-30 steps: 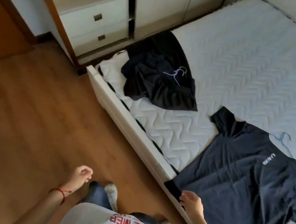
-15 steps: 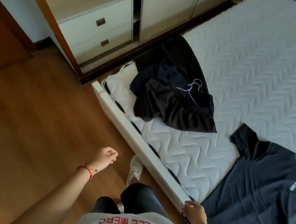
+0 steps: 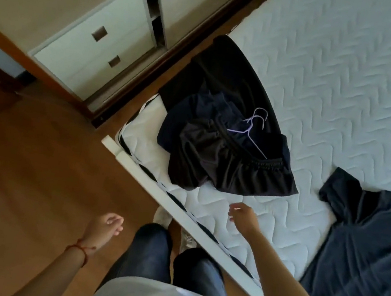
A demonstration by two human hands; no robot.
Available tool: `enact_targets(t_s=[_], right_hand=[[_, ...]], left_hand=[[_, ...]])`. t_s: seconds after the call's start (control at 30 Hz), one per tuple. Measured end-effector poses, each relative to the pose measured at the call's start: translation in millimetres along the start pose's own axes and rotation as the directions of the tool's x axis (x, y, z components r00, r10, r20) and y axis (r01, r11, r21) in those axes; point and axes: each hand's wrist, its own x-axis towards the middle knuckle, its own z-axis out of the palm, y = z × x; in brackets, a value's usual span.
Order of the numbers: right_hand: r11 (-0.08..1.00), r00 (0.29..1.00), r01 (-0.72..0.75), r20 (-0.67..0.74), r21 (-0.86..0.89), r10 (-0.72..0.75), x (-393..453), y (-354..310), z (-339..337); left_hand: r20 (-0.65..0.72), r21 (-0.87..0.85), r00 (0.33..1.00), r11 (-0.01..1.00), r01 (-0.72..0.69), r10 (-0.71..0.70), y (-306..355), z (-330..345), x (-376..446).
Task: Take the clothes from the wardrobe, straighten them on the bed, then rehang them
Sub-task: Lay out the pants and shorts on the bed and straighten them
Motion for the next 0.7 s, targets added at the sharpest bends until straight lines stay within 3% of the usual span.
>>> enact_targets(t_s=[0.13,0.3,0.43,0.53,0.57,0.7], right_hand=[[0.999,0.990,0.007,-0.138,0.040,-0.001,29,-17,-23],[0.998,0.923,0.058,-0.383,0.012,-0.049,65,-35,-61],[0.990,0.839,0.113,-0.525,-0.090,-0.143,110,-37,-81],[0.975,0.844,0.103,-0.502,-0.197,-0.191,141,-30,-85],[0.972,0.850,0.095,-0.490,-0.214,-0.191,148,-28,-86],[0.958,0.862,-0.039,-0.495,-0.283,-0.111,166,-20,-86]], left_hand=[[0.086,0.130,0.989,0.983,-0.131,0.120,66,-3,46],[0.130,0.232,0.937,0.909,-0.347,0.324,169,14,110],[0.082,0.278,0.830,0.787,-0.551,0.552,244,39,164],[0.040,0.388,0.745,0.677,-0.625,0.666,279,59,209],[0.058,0.449,0.746,0.650,-0.613,0.663,286,65,223],[0.161,0.654,0.864,0.605,-0.455,0.477,291,83,257]])
